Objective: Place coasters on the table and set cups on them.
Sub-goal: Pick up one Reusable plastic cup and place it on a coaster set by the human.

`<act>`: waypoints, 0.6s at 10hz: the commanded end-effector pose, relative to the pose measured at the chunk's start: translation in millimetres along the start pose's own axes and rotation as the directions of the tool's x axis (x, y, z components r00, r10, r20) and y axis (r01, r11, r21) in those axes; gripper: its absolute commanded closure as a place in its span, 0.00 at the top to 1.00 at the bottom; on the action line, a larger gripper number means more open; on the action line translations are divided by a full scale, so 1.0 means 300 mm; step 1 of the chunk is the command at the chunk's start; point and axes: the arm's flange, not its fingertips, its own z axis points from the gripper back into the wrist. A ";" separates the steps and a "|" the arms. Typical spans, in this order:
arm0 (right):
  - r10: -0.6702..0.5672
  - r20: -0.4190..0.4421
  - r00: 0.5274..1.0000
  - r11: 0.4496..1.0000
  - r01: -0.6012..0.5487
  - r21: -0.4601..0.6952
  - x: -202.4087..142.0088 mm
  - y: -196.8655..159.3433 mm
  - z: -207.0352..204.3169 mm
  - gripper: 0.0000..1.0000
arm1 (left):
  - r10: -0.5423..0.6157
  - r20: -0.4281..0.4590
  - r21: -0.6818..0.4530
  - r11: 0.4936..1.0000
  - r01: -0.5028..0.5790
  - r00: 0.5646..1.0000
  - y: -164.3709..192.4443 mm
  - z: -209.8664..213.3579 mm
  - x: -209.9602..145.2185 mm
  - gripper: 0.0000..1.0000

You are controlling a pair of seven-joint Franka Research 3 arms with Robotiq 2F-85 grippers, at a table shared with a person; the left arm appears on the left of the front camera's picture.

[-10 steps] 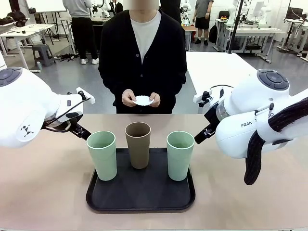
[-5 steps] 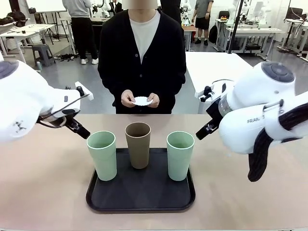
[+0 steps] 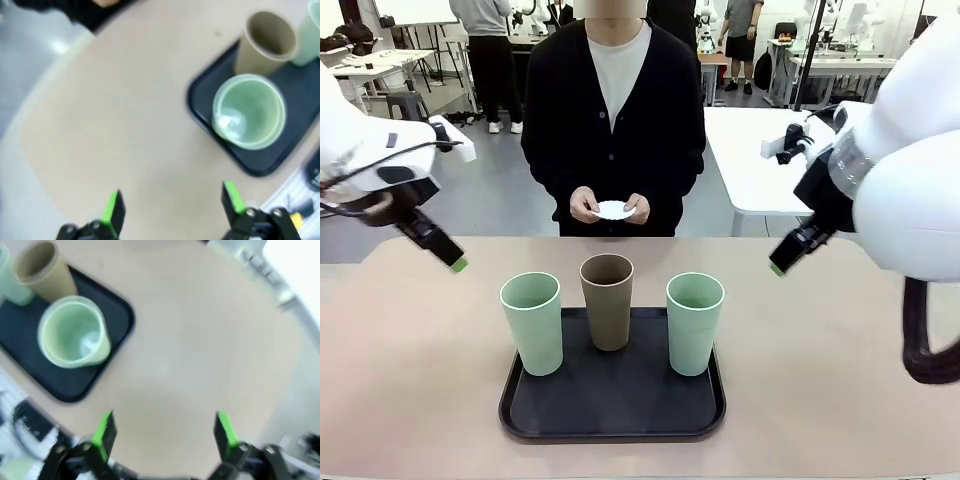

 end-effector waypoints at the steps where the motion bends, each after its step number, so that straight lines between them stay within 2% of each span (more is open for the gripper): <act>1: 0.009 -0.067 0.998 1.000 -0.010 -0.011 -0.285 0.130 -0.006 1.00 | 0.014 -0.068 -0.083 0.996 -0.020 0.998 -0.033 0.069 -0.172 1.00; 2: 0.000 -0.089 0.996 1.000 -0.001 -0.011 -0.326 0.143 -0.019 1.00 | 0.025 -0.088 -0.087 0.996 -0.033 0.996 -0.060 0.092 -0.225 1.00; 3: 0.019 -0.107 0.994 0.997 -0.027 -0.078 -0.325 0.129 -0.066 1.00 | 0.020 -0.104 -0.073 0.997 -0.028 0.994 -0.071 0.087 -0.246 1.00; 4: 0.014 -0.084 0.996 1.000 -0.014 -0.008 -0.089 0.068 0.101 1.00 | 0.005 -0.073 -0.082 0.997 -0.011 0.997 -0.030 0.104 -0.096 1.00; 6: 0.014 -0.084 0.996 1.000 -0.014 -0.008 -0.089 0.068 0.101 1.00 | 0.005 -0.073 -0.082 0.997 -0.011 0.997 -0.030 0.104 -0.096 1.00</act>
